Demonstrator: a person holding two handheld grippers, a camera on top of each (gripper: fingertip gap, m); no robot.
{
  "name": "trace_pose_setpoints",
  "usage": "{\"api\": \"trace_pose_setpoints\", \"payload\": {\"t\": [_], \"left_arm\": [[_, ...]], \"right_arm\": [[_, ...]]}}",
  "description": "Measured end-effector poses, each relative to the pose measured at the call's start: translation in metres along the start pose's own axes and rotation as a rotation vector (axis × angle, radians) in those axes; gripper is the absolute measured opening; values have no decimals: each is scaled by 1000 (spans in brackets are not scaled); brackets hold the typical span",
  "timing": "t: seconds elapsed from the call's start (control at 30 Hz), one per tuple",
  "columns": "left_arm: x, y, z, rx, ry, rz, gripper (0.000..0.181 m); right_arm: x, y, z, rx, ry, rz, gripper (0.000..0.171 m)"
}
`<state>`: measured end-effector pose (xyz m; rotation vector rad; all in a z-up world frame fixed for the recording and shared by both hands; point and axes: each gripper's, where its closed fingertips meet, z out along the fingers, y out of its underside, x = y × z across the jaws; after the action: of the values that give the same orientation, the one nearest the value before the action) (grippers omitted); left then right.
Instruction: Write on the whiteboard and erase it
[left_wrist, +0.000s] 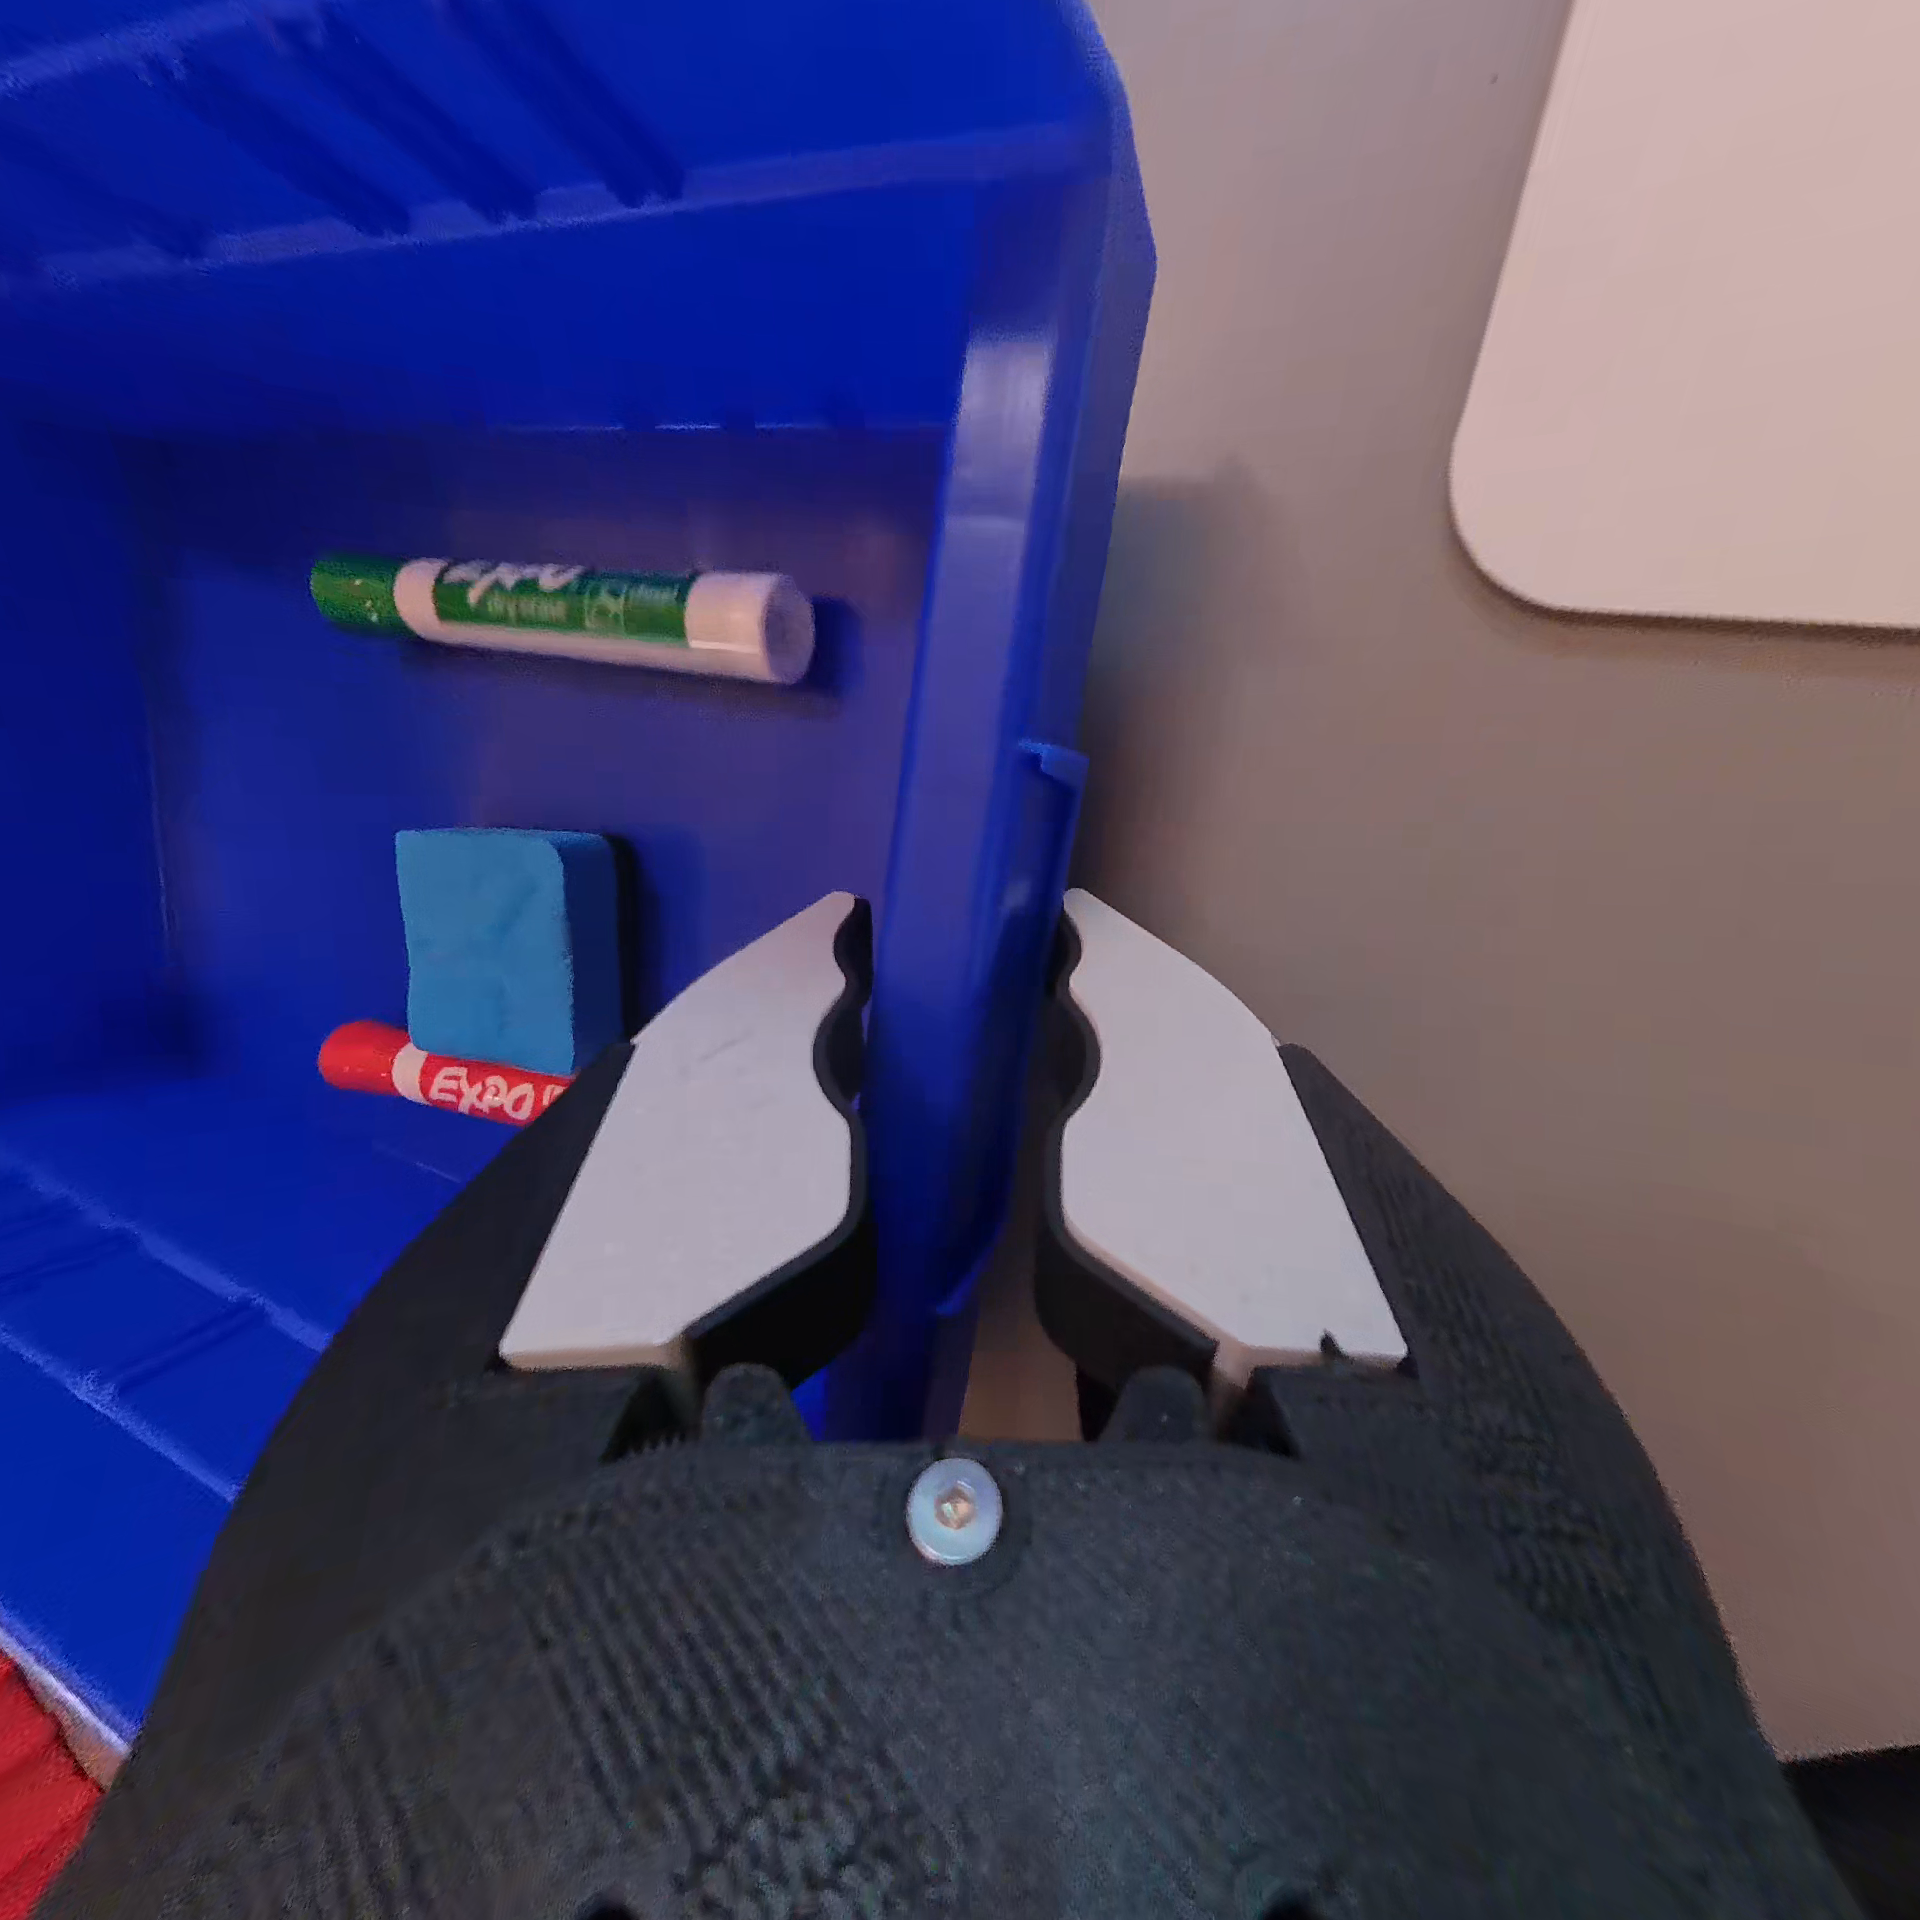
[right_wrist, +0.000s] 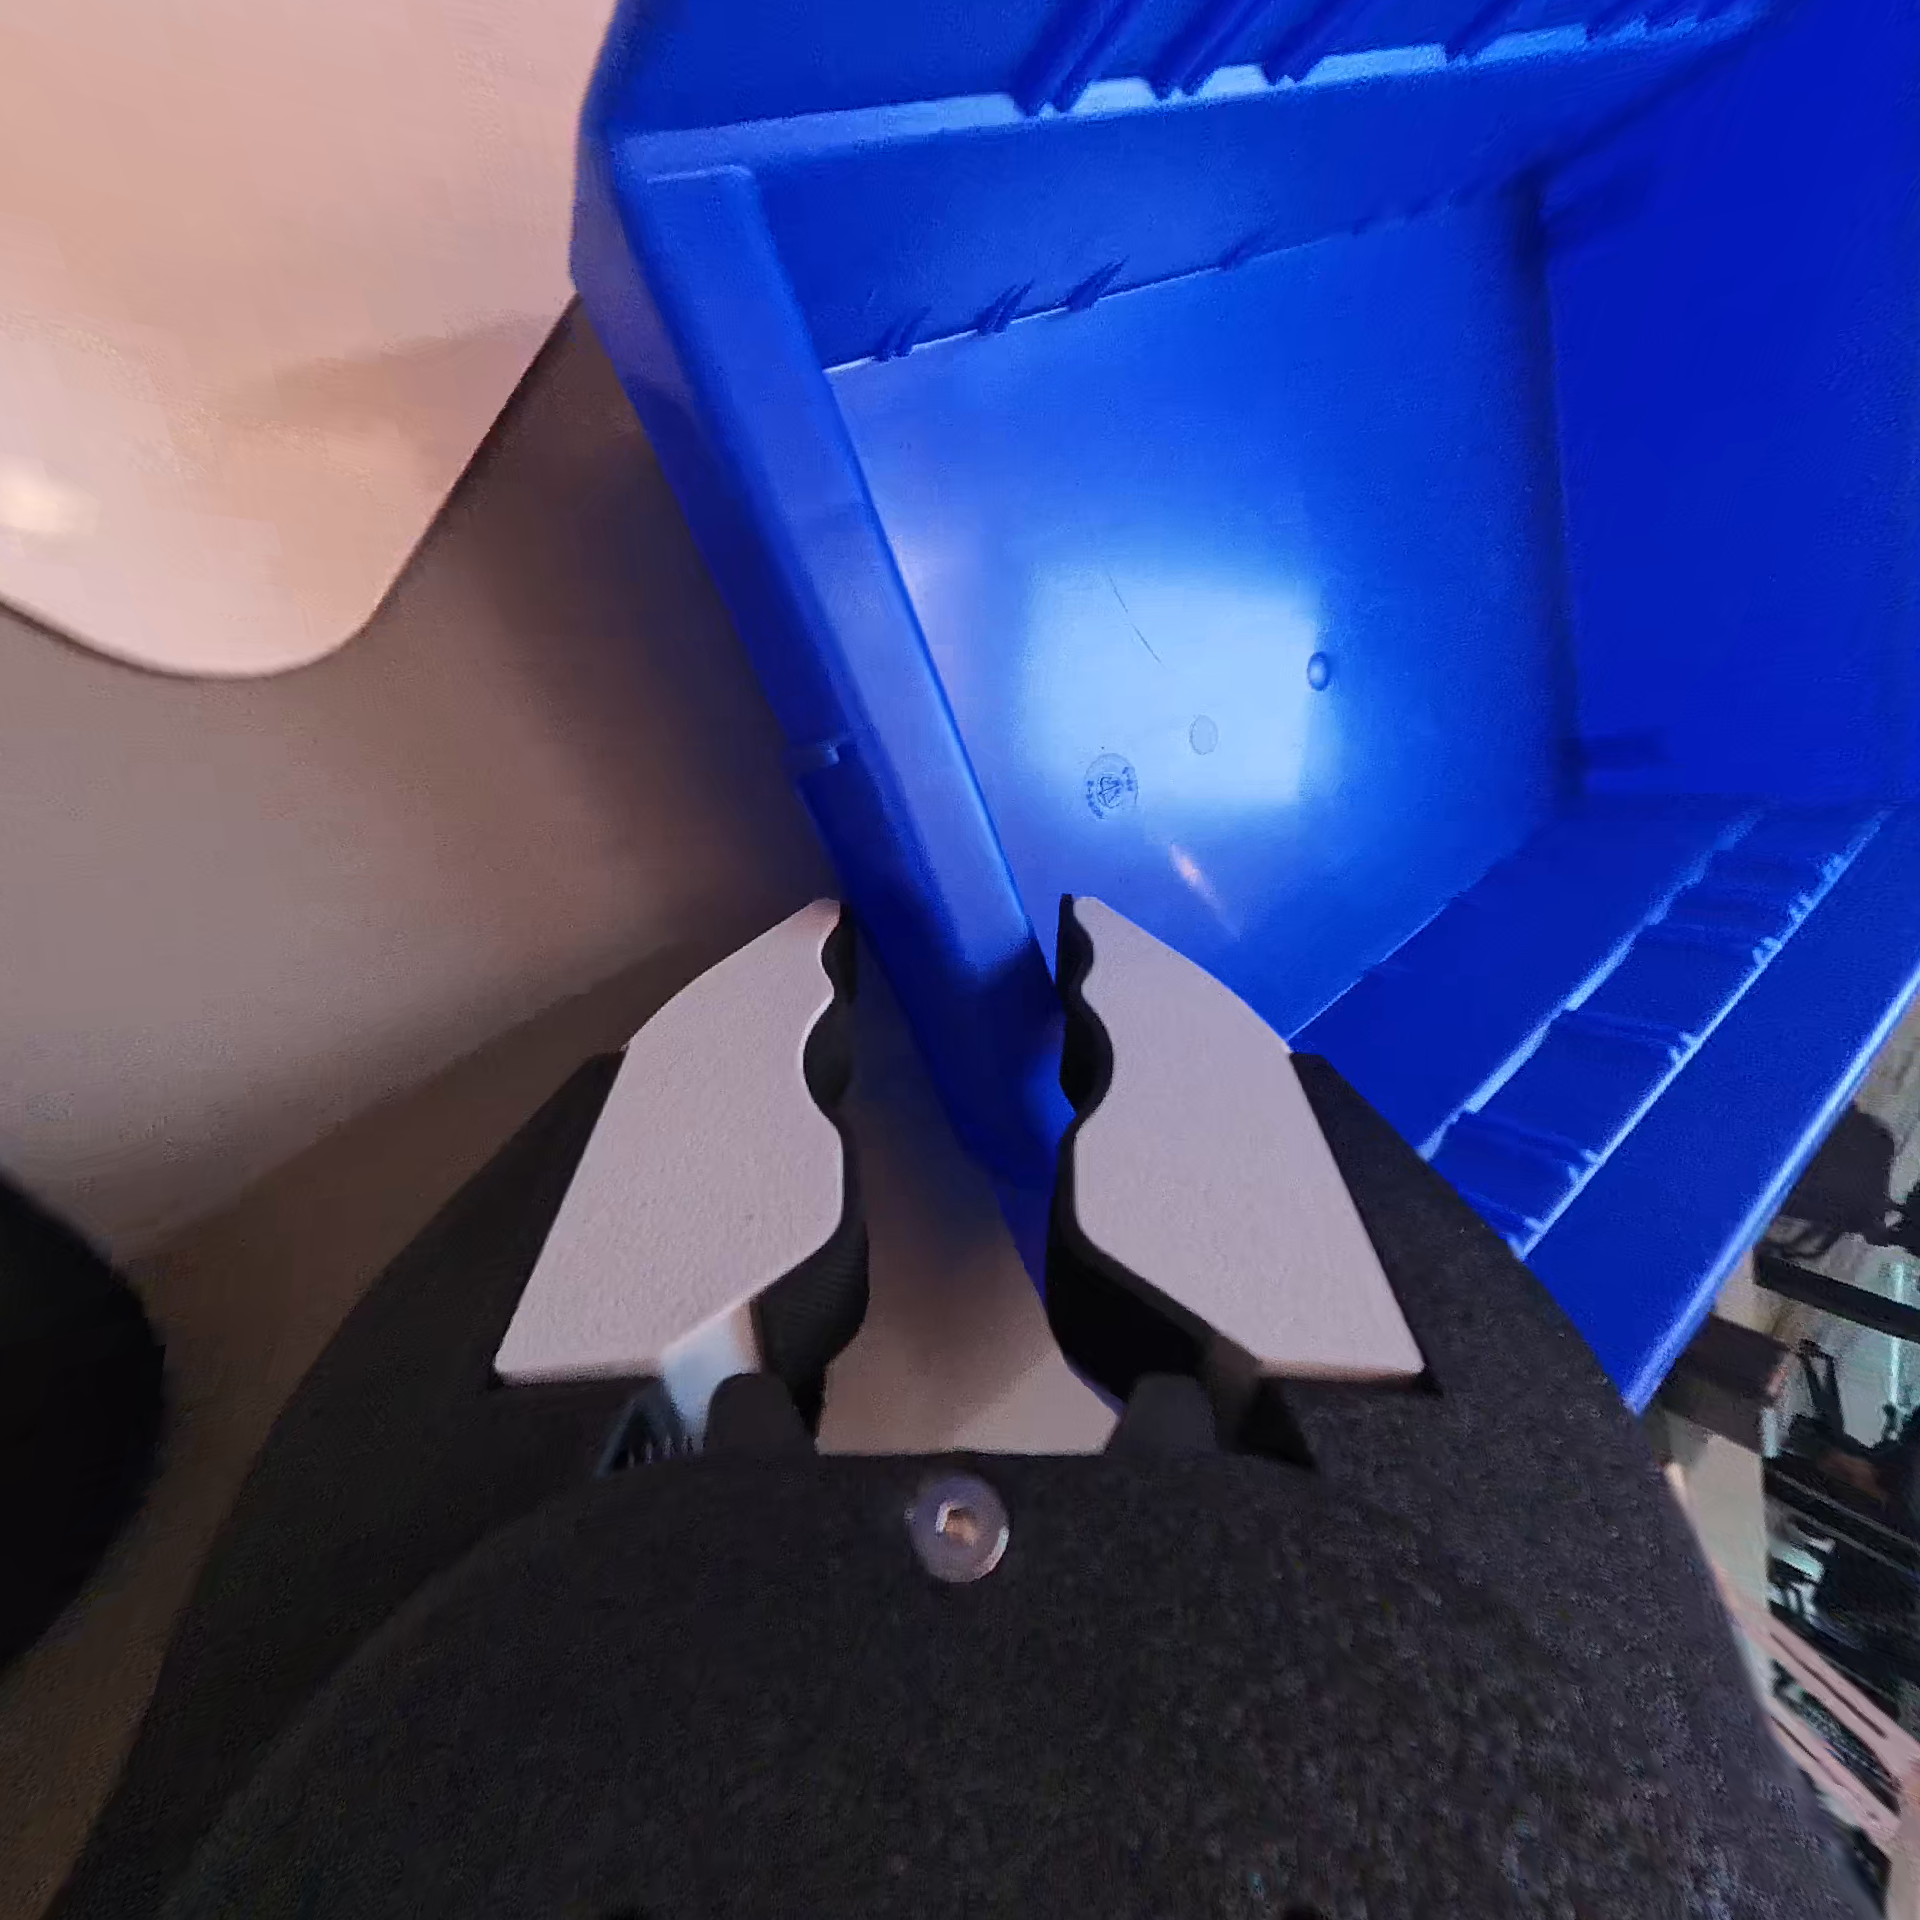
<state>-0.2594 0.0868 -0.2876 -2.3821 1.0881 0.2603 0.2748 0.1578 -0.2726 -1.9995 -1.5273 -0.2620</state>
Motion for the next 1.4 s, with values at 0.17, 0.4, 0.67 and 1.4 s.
{"api": "trace_pose_setpoints", "payload": {"t": [0.17,0.4,0.67,1.4], "left_arm": [[-13,16,-1,-12,-14,-54,34],[-16,20,-2,-22,-30,-96,34],[-11,35,-10,-62,-39,-122,33],[-121,-19,-11,250,187,-804,30]], "right_arm": [[14,-26,20,0,49,-4,35],[34,-42,39,3,81,44,35],[32,-67,27,47,171,50,38],[-50,-238,-39,917,-230,376,47]]}}
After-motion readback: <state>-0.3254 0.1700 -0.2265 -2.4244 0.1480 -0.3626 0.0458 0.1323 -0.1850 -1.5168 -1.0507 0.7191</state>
